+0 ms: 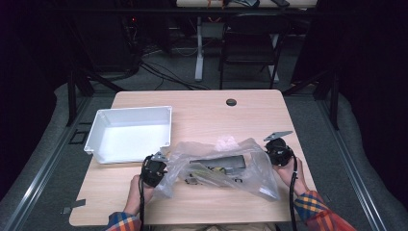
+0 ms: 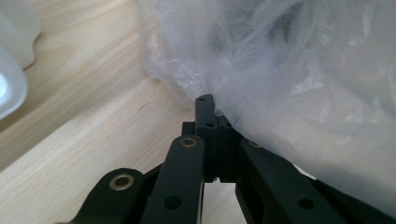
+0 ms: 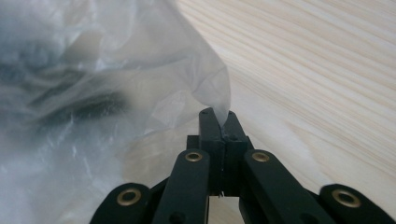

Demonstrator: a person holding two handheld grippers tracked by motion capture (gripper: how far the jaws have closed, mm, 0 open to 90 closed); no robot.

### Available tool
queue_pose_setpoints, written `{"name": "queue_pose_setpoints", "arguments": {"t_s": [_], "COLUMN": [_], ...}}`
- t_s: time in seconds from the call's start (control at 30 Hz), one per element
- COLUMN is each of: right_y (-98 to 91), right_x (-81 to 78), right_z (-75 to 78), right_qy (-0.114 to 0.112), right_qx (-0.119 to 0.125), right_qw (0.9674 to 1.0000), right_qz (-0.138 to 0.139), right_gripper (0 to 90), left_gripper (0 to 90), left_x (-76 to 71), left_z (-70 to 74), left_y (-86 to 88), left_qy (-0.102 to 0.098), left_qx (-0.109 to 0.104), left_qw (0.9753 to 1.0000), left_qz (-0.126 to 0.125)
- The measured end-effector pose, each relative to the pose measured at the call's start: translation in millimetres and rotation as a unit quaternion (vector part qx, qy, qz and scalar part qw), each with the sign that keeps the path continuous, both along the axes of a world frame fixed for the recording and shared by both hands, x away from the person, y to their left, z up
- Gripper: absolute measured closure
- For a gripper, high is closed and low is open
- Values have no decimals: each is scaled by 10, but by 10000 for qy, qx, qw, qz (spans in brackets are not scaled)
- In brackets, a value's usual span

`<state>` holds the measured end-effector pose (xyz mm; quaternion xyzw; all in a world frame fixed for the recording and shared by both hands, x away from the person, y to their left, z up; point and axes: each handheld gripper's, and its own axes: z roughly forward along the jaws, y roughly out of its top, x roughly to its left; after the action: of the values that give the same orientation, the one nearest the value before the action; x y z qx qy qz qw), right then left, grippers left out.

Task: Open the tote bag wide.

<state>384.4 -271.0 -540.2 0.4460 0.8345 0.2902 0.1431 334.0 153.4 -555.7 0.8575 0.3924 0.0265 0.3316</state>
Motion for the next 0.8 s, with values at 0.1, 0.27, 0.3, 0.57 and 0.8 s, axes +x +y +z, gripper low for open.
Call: {"name": "queue_pose_setpoints", "arguments": {"t_s": [0.1, 0.27, 0.3, 0.57, 0.8], "right_y": [-24, -70, -70, -90, -198], "right_x": [15, 40, 40, 59, -70], "right_z": [-19, -48, -48, -84, 256], "right_qy": [-4, 4, 4, 16, -79], "right_qx": [-52, -211, -211, -378, 383], "right_qw": [10000, 9994, 9994, 9987, 9992], "right_qz": [-75, -261, -261, -355, 43], "right_gripper": [900, 900, 900, 900, 618], "left_gripper": [900, 900, 900, 900, 899], "left_x": [7, 6, 6, 6, -35], "left_z": [2, 4, 4, 13, 54], "left_y": [30, 81, 81, 100, 60], "left_qy": [27, -20, -20, -58, -149], "left_qx": [41, 219, 219, 369, 241], "left_qw": [10000, 9996, 9996, 9990, 9994], "left_qz": [8, 182, 182, 241, 198]}}
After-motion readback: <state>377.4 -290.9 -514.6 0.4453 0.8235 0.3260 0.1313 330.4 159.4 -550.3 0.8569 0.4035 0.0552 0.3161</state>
